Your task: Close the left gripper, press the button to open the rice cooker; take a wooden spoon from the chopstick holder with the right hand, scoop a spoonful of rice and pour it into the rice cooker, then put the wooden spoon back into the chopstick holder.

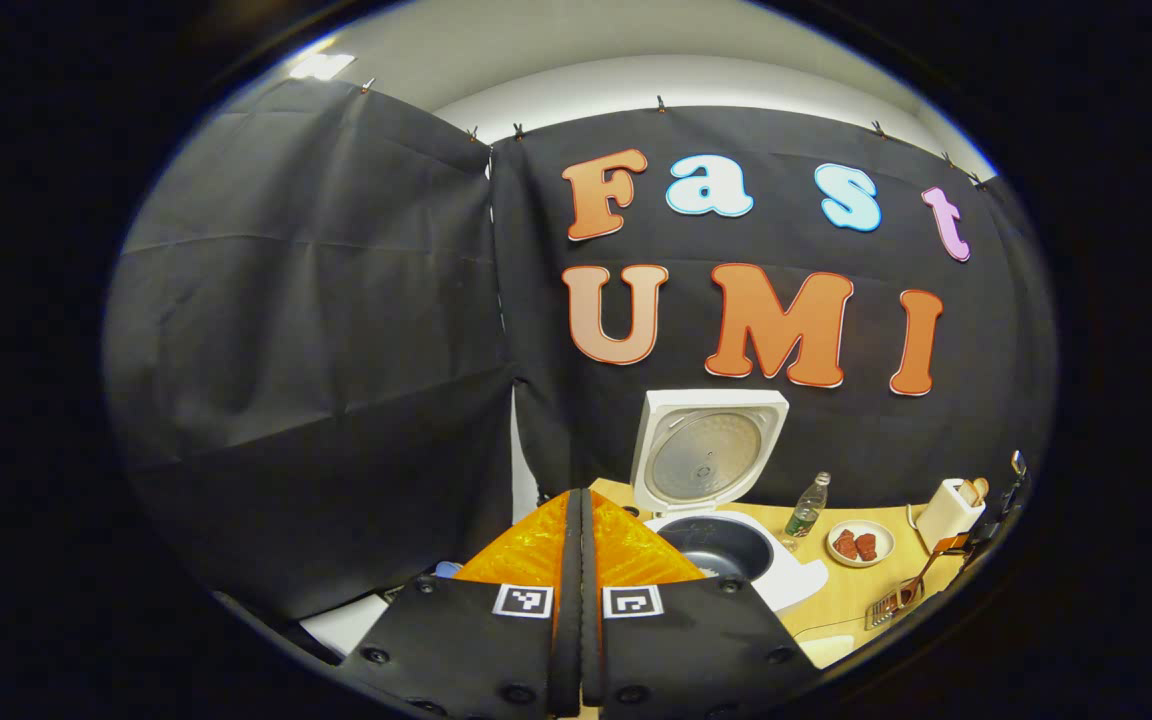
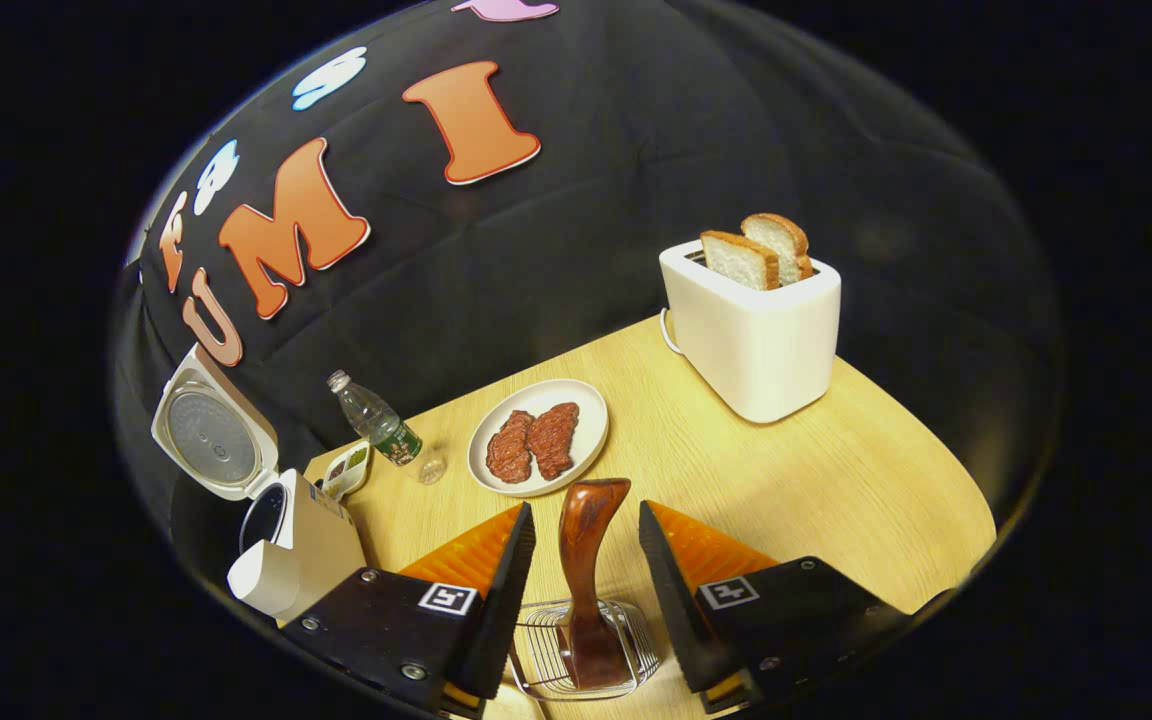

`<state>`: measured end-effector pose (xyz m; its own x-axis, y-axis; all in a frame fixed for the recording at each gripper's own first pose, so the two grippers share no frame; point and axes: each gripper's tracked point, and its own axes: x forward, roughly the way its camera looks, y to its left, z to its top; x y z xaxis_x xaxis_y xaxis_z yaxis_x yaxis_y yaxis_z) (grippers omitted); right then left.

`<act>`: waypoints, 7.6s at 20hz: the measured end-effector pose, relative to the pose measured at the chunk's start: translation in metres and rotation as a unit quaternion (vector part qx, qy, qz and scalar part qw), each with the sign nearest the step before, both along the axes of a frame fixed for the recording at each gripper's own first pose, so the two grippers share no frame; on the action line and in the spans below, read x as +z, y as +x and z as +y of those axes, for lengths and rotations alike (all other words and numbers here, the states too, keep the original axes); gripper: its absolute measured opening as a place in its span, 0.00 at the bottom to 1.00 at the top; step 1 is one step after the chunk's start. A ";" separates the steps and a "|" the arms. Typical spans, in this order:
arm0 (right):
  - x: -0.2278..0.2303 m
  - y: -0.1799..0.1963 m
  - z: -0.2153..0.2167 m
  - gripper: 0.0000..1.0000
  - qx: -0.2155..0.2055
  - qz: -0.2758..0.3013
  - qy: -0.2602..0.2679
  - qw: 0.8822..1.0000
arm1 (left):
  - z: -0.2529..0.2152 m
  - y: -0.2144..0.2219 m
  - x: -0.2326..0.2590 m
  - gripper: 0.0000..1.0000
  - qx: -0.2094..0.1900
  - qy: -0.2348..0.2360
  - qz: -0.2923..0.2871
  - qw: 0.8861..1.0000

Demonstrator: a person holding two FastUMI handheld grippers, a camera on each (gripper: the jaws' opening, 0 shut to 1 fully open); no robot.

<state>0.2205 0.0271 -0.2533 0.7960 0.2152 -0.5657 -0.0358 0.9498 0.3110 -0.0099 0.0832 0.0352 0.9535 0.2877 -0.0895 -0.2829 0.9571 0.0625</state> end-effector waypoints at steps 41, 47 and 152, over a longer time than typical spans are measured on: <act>0.059 -0.178 0.139 0.12 0.049 -0.179 -0.083 0.979 | 0.038 0.025 -0.043 0.05 -0.180 0.006 0.082 0.980; 0.045 -0.201 0.137 0.12 0.045 -0.188 -0.102 0.976 | 0.050 0.027 -0.055 0.05 -0.195 -0.013 0.089 0.977; 0.254 -0.050 0.375 0.12 0.055 -0.183 0.211 0.959 | 0.107 0.048 -0.004 1.00 -0.151 -0.028 -0.011 0.988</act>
<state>0.1707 0.4017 0.0003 0.8838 0.4578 -0.0968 -0.3091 0.7264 0.6139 0.0376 0.1898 0.0310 0.9971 -0.0142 -0.0745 0.0145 0.9999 0.0036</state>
